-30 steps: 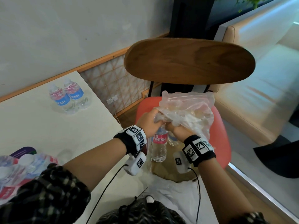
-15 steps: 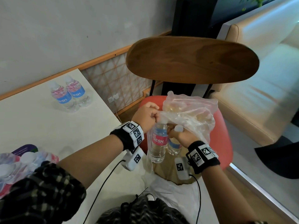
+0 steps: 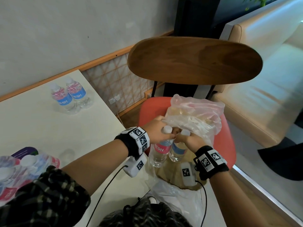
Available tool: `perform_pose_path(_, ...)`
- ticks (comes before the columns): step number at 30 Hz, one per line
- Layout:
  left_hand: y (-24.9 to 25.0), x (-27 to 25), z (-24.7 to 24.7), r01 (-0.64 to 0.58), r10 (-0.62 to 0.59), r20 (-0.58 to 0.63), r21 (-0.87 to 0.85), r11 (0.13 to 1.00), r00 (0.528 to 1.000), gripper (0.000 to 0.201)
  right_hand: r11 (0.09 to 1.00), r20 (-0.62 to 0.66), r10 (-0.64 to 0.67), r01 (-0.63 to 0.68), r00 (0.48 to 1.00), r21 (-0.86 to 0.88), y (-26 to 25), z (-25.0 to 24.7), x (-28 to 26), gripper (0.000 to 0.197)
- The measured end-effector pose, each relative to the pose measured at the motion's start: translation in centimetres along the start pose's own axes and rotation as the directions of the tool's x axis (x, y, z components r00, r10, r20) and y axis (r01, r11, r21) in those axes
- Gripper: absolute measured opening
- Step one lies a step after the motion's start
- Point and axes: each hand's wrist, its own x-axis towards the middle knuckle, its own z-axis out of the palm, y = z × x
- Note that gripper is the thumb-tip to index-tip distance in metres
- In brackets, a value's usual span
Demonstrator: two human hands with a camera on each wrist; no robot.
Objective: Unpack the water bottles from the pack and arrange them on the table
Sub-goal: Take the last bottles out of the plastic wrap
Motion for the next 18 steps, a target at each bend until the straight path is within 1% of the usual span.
perform_pose_path(1, 0.0, 0.0, -0.1, -0.007, 0.008, -0.009, 0.007, 1.0, 1.0, 0.054, 1.0, 0.019, -0.001, 0.0, 1.0, 0.029, -0.1, -0.1, 0.2, 0.007)
perform_pose_path(3, 0.0, 0.0, -0.4, -0.031, 0.033, -0.067, 0.031, 0.999, 0.997, 0.05, 0.999, 0.043, -0.016, 0.014, 0.999, 0.05, -0.2, -0.4, 0.4, 0.007)
perform_pose_path(4, 0.0, -0.1, -0.5, -0.037, 0.039, -0.108, 0.019, 0.999, 0.993, 0.047, 0.999, 0.016, -0.006, 0.005, 1.0, 0.041, -0.3, -0.6, 0.6, 0.017)
perform_pose_path(5, 0.1, -0.1, -0.6, -0.047, 0.046, -0.152, -0.007, 0.999, 0.987, 0.047, 1.0, -0.044, -0.003, 0.004, 0.999, 0.019, -0.3, -1.0, 0.9, 0.03)
perform_pose_path(6, 0.1, -0.1, -0.6, -0.063, 0.054, -0.198, -0.039, 0.997, 0.979, 0.049, 1.0, -0.134, -0.011, 0.011, 0.991, 0.006, -0.5, -1.4, 1.1, 0.036)
perform_pose_path(7, 0.2, -0.1, -0.7, -0.09, 0.075, -0.248, -0.048, 0.995, 0.966, 0.052, 0.999, -0.229, -0.035, 0.038, 0.973, 0.01, -1.0, -1.9, 1.2, 0.031)
perform_pose_path(8, 0.3, -0.1, -0.8, -0.125, 0.113, -0.3, -0.023, 0.992, 0.947, 0.052, 0.996, -0.316, -0.074, 0.086, 0.946, 0.024, -1.6, -2.4, 1.3, 0.018)
perform_pose_path(9, 0.4, -0.1, -0.9, -0.161, 0.156, -0.343, 0.012, 0.987, 0.927, 0.048, 0.988, -0.373, -0.126, 0.15, 0.919, 0.036, -2.4, -2.9, 1.2, 0.006)
perform_pose_path(10, 0.4, -0.2, -1.1, -0.19, 0.187, -0.377, 0.03, 0.981, 0.907, 0.044, 0.972, -0.396, -0.2, 0.231, 0.896, 0.033, -3.2, -3.3, 1.1, 0.01)
perform_pose_path(12, 0.2, -0.4, -1.5, -0.231, 0.198, -0.445, -0.021, 0.973, 0.873, 0.04, 0.938, -0.37, -0.322, 0.345, 0.871, -0.005, -4.0, -3.7, 1.3, 0.022)
perform_pose_path(13, 0.2, -0.6, -1.8, -0.25, 0.182, -0.486, -0.08, 0.965, 0.855, 0.04, 0.931, -0.356, -0.349, 0.364, 0.867, -0.026, -4.1, -3.7, 1.4, 0.026)
perform_pose_path(15, 0.6, -1.1, -2.7, -0.262, 0.106, -0.537, -0.223, 0.939, 0.837, 0.037, 0.937, -0.339, -0.336, 0.347, 0.879, -0.029, -4.1, -3.7, 1.4, 0.028)
perform_pose_path(17, 1.2, -2.0, -4.3, -0.253, 0.033, -0.546, -0.334, 0.908, 0.837, 0.032, 0.948, -0.305, -0.286, 0.314, 0.908, 0.045, -4.0, -3.4, 1.3, 0.029)
perform_pose_path(18, 1.4, -2.7, -5.3, -0.243, 0.004, -0.544, -0.369, 0.897, 0.839, 0.034, 0.95, -0.272, -0.272, 0.302, 0.923, 0.076, -4.0, -3.1, 1.1, 0.028)
